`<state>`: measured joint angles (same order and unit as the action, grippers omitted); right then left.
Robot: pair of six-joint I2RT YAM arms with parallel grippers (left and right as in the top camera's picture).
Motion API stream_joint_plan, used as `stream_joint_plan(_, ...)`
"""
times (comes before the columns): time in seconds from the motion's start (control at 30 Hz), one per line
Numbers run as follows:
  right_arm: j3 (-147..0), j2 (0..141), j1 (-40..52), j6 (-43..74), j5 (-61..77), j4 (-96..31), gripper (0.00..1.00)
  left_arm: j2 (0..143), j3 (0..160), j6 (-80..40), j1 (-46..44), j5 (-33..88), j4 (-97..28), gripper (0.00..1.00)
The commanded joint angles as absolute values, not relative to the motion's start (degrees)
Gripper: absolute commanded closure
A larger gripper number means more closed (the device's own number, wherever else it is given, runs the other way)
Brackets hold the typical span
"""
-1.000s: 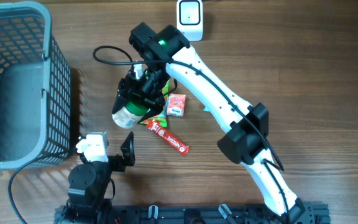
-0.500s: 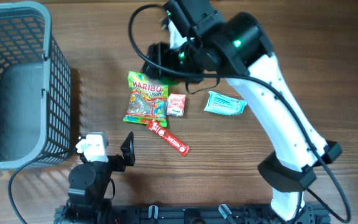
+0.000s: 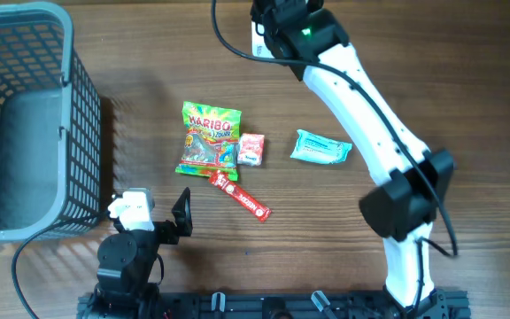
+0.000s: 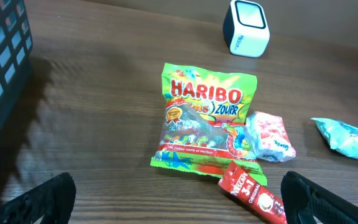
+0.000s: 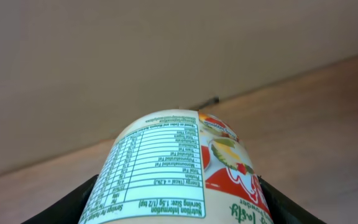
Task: Scan the item barcode
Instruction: 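Carry the jar to the table's right edge and release it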
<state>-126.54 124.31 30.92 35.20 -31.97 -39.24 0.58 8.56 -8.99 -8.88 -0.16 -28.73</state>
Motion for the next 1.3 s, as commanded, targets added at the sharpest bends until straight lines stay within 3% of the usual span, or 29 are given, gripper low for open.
stream_joint_plan(0.0,-125.1,128.5,30.1,32.9,-33.4,-31.8,0.44,0.6,8.0,-9.5,-8.8,-0.9,-28.6,0.0)
stream_joint_plan(0.27,-125.1,142.4,29.5,19.5,-32.1,-7.7,0.44,0.6,8.0,-9.5,-8.8,-0.9,-28.6,0.0)
stream_joint_plan(0.63,-125.6,143.0,27.2,17.9,-31.0,-4.7,0.44,0.6,8.0,-9.5,-8.8,-0.9,-28.6,0.0)
stream_joint_plan(0.77,-125.6,134.3,25.6,12.0,-32.7,-12.3,0.43,0.6,8.0,-9.5,-8.8,-0.9,-28.6,0.0)
stream_joint_plan(0.9,-125.6,126.1,20.0,15.2,-35.4,-27.7,0.43,0.6,8.0,-9.5,-8.8,-0.9,-28.6,0.0)
stream_joint_plan(1.07,-125.6,121.0,3.7,25.2,-29.7,-49.5,0.41,0.6,8.0,-9.5,-8.8,-0.9,-28.6,0.0)
stream_joint_plan(1.27,-125.1,124.0,-18.6,26.9,-10.8,-62.5,0.41,0.6,8.0,-9.5,-8.8,-0.9,-28.6,0.0)
